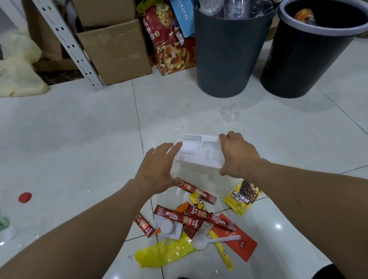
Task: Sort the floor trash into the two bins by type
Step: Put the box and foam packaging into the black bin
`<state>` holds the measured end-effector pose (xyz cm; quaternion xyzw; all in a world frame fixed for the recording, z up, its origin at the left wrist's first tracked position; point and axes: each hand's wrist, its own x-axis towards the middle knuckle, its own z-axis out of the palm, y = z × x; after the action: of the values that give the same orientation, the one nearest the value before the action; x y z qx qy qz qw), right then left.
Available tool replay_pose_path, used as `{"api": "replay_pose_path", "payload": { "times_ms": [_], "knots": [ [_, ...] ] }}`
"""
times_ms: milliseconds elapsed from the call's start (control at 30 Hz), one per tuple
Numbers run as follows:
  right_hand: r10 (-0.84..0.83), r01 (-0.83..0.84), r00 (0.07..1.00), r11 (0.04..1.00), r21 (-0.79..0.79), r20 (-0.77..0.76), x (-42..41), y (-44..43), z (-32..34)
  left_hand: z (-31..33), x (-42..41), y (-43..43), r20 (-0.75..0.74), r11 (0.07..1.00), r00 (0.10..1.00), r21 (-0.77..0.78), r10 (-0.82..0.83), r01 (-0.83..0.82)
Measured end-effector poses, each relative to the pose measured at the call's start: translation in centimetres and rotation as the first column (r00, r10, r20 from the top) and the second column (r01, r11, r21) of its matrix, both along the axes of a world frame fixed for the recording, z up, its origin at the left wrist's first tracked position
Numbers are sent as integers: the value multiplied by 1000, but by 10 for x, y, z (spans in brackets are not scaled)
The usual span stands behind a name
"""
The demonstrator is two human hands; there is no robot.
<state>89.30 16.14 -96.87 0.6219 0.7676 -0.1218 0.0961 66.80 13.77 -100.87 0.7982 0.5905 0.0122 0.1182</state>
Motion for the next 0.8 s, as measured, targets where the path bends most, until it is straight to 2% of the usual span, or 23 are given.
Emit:
{"api": "replay_pose_path", "payload": {
  "times_ms": [133, 233, 500, 667, 800],
  "knots": [
    [-143, 143, 990, 990, 14, -17, 7, 1, 1, -15, -8, -12, 11, 999, 1000, -49, 13, -12],
    [-208, 209, 976, 978, 10, -63, 9, 1, 2, -23, -3, -26, 9, 989, 1000, -147, 4, -3],
    [-218, 218, 971, 976, -2, -97, 5, 0, 4, -59, 18, -54, 68, 916, 997, -400, 19, 10],
    [-219, 220, 970, 975, 3, -103, 8, -1, 5, -78, 24, -62, 71, 900, 996, -435, 55, -19],
    [-236, 237, 966, 971, -4, -105, 13, -3, 5, -87, 27, -65, 109, 916, 989, -399, 103, -51]
  ]
}}
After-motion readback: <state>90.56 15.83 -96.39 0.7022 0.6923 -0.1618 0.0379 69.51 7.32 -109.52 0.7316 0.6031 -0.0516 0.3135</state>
